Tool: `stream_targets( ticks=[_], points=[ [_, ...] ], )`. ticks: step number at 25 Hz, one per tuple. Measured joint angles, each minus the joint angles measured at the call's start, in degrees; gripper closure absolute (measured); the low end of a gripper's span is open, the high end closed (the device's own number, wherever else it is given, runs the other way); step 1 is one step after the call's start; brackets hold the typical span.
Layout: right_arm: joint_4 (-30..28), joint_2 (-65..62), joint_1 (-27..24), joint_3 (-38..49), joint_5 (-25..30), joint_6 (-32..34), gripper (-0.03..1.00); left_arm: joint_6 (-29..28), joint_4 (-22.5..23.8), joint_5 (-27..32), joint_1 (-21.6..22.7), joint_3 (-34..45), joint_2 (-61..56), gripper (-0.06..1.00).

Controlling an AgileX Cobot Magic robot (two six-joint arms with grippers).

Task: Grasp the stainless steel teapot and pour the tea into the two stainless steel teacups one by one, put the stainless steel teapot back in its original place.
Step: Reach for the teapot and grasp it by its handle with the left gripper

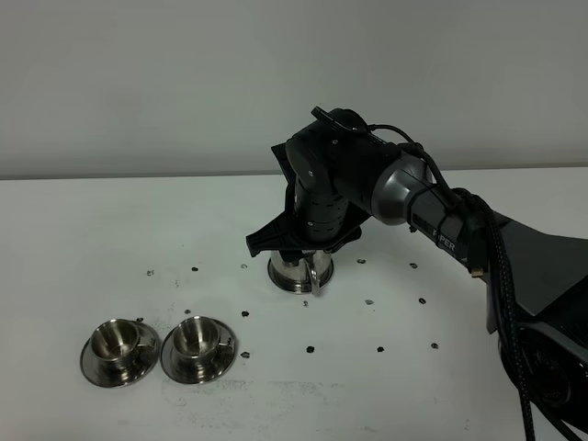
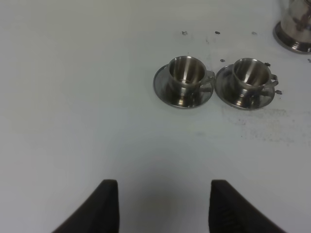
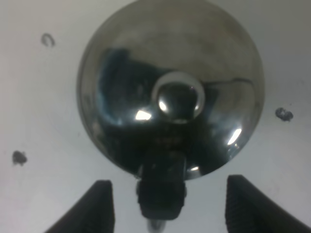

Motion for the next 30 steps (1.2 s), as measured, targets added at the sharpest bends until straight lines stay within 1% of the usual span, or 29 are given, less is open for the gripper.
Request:
stream_targets(
  ticks=[15,23,26,28,30],
  points=[
    [-2.07,2.09,-0.63,-0.19,-1.56,0.76,0.45,0.00,0.00,0.00,0.00,0.00,0.00,0.46],
    [-2.15,3.70,-1.02,-0.50,-1.76,-1.90,0.46,0.00,0.00,0.00,0.00,0.00,0.00,0.46],
    [-2.26,3.78,-1.02,-0.56,-2.09,-2.28,0.54,0.00,0.00,0.00,0.00,0.00,0.00,0.46],
    [-2.26,3.78,-1.07,-0.56,-2.28,-3.21,0.63,0.00,0.00,0.00,0.00,0.00,0.00,0.46],
    [-2.39,3.78,-1.12,-0.56,-2.58,-4.55,0.76,0.00,0.00,0.00,0.00,0.00,0.00,0.46]
  ],
)
